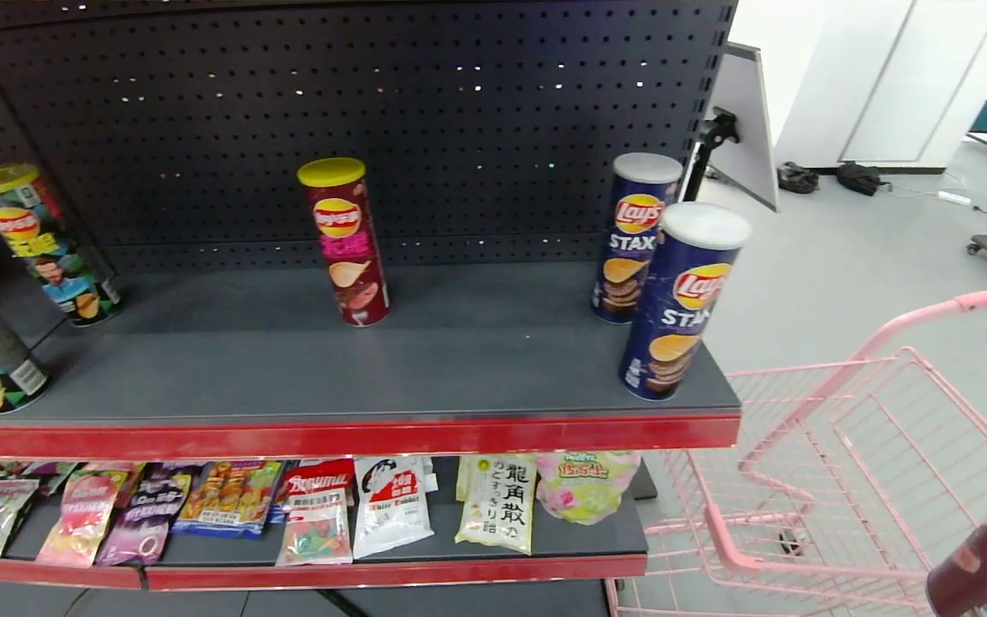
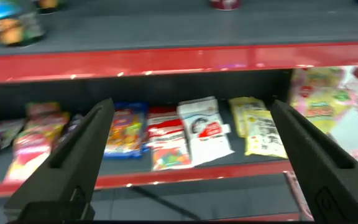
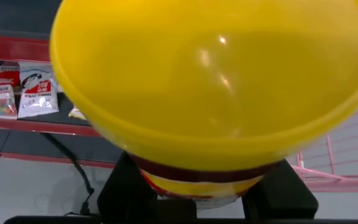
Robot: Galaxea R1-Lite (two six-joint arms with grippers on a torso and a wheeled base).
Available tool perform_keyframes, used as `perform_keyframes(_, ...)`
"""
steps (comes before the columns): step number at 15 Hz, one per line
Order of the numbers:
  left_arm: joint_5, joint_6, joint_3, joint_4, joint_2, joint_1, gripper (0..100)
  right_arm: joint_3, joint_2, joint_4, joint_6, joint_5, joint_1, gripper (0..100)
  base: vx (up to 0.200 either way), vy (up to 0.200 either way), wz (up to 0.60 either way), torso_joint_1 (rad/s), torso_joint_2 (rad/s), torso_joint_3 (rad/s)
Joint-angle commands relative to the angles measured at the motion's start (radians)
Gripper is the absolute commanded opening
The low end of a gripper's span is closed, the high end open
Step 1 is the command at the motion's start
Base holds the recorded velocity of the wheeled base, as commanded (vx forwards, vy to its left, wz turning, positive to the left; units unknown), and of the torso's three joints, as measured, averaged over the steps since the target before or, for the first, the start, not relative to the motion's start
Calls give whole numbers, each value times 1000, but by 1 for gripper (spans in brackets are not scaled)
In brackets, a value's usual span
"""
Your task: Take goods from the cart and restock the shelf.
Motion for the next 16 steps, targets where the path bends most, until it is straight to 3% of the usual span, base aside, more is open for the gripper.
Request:
perform_keyframes(1, 0, 0, 0, 0, 1, 0, 100, 33, -59, 1, -3, 0, -2, 0, 0, 0, 0, 0, 0, 0)
perform_keyframes(6, 0, 3, 0, 0, 1, 0, 100, 168, -300, 5, -27, 44, 12, 0, 0, 200, 0, 7, 1, 4)
perform_keyframes(13, 0, 3, 0, 0, 1, 0, 100, 188, -380, 8, -35, 61, 17, 0, 0, 200, 0, 2, 1, 0)
perform_keyframes(16, 0, 3, 0, 0, 1, 1, 100, 214, -419, 10, -35, 93, 21, 0, 0, 0, 0, 0, 0, 0)
